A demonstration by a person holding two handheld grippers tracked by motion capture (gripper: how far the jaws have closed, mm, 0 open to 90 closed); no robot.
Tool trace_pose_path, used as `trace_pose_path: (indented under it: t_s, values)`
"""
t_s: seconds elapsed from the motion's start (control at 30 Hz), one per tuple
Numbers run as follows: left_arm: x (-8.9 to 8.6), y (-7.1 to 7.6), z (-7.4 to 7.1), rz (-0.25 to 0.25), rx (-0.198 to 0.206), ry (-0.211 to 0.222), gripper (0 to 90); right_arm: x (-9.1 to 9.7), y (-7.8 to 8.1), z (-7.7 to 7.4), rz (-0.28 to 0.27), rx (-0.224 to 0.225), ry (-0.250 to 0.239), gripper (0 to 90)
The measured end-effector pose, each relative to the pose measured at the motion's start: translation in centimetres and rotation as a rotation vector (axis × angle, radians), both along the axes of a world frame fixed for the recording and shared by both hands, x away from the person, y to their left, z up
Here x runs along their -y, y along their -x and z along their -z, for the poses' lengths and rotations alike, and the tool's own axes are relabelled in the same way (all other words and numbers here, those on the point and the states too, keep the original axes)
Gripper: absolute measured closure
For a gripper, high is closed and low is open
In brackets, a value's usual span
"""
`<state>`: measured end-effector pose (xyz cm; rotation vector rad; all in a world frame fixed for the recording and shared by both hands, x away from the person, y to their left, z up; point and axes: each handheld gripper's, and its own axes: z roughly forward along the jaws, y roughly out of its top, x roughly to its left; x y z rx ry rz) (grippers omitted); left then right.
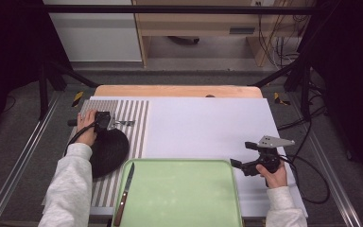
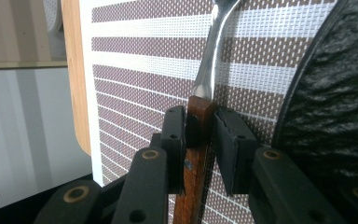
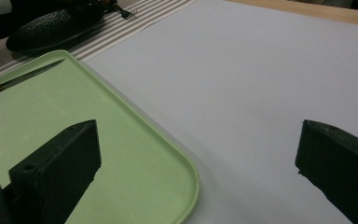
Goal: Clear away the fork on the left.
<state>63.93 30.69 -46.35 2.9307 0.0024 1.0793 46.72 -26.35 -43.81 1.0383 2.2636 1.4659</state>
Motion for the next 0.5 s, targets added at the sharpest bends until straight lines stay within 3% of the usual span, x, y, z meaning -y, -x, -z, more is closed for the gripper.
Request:
trace_pose_path:
  t_s: [0.33, 0.5]
  values:
    - [0.35, 0.12, 0.09, 0.028, 0.007, -0.058, 76.7, 0.03, 0.04, -0.05, 0.001, 0.002, -0.006, 0.5]
    - [0.25, 0.22, 0.06, 0.019, 0.010, -0.038, 77.0, 0.08, 0.05, -0.08, 0.003, 0.003, -0.006, 0.5]
